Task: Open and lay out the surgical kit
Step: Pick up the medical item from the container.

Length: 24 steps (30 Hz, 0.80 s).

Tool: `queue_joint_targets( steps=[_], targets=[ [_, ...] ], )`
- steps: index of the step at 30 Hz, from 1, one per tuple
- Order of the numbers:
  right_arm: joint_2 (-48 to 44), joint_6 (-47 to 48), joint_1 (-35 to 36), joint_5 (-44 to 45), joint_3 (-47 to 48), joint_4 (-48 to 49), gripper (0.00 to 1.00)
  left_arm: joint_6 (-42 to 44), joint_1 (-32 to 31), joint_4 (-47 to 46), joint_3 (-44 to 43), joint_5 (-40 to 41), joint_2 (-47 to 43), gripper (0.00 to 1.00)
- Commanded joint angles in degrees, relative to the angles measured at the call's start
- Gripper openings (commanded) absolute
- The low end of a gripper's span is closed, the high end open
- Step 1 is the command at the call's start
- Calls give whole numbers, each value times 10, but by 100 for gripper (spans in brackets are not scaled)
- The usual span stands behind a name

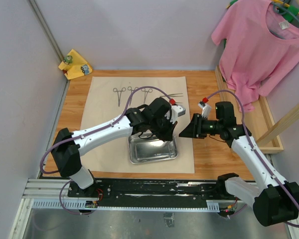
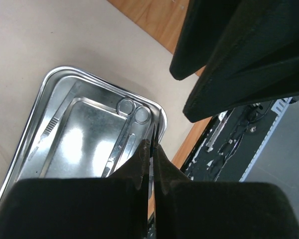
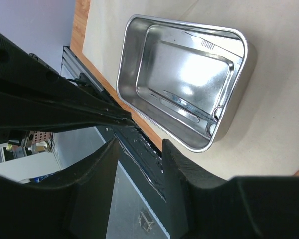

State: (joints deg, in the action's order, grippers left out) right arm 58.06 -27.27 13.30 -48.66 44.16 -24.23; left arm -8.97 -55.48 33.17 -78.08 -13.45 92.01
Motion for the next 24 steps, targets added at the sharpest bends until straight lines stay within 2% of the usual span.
queue_joint_targets(
  steps=[1,9,20,24],
  targets=[
    [6,-17,1,-17,-8,28,41,11,-9,-18,-5,-24,0,0],
    [14,-19,17,-12,-13,33,35,12,-10,-21,-5,-19,3,0],
    [19,-27,34,-5,-22,43,34,12,-11,-25,-4,-23,7,1],
    [22,-29,42,-2,-23,45,28,12,-11,-28,-2,-25,6,0]
  ],
)
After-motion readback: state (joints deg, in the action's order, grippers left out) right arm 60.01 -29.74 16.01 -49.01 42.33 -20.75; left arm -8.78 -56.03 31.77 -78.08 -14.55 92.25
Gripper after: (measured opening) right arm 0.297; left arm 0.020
